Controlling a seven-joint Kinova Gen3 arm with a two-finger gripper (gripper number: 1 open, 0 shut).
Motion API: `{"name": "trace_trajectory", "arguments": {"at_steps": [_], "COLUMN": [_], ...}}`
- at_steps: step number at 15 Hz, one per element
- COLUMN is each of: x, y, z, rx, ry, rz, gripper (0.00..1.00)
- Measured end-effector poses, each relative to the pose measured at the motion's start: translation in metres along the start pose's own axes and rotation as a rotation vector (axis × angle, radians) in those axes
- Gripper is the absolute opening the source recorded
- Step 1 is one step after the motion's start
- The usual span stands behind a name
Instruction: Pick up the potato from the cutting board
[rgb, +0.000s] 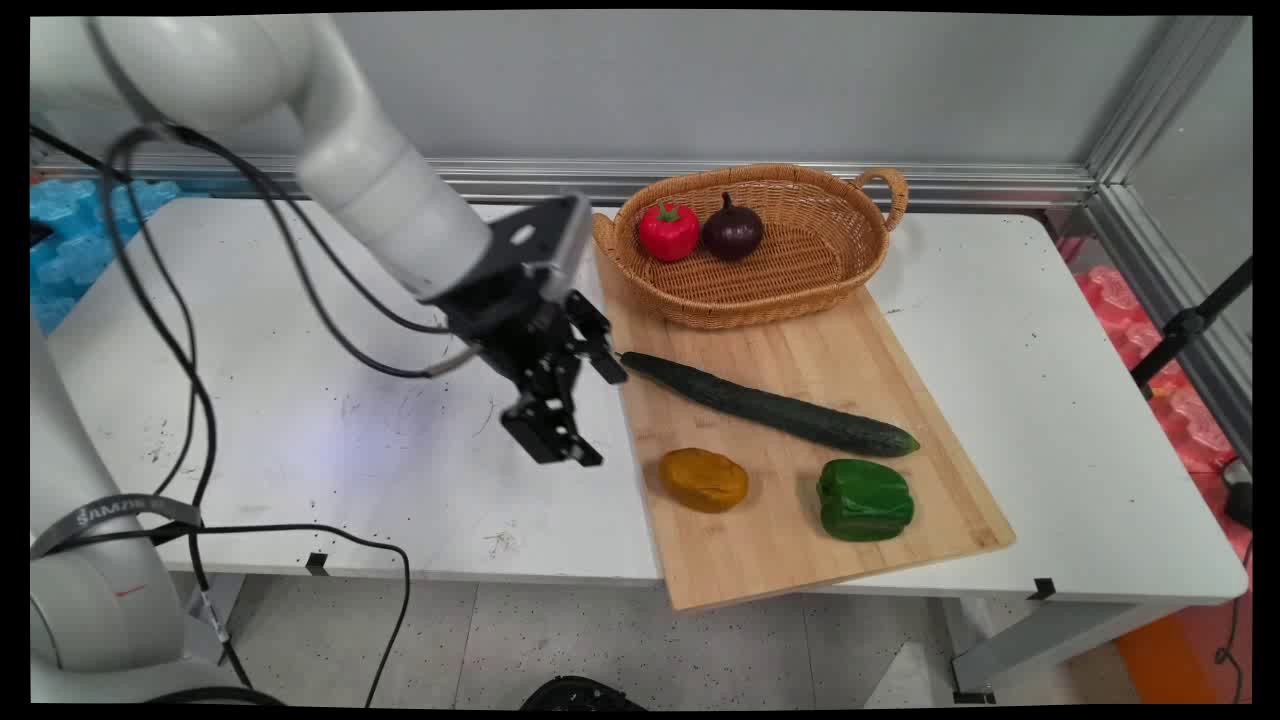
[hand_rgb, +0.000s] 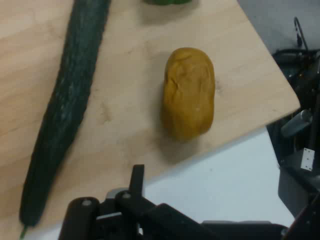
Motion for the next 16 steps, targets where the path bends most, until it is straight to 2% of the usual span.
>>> {"name": "trace_trajectory", "arguments": {"at_steps": [7, 15, 16], "x": [0.028, 0.05, 0.052], "y": [-0.01, -0.018, -0.019], "z": [0.067, 0.116, 0.12], "rx": [-0.024, -0.035, -0.037], "ry": [-0.024, -0.043, -0.045], "rz": [0.019, 0.018, 0.02], "gripper": [1.0, 1.0, 0.0]}}
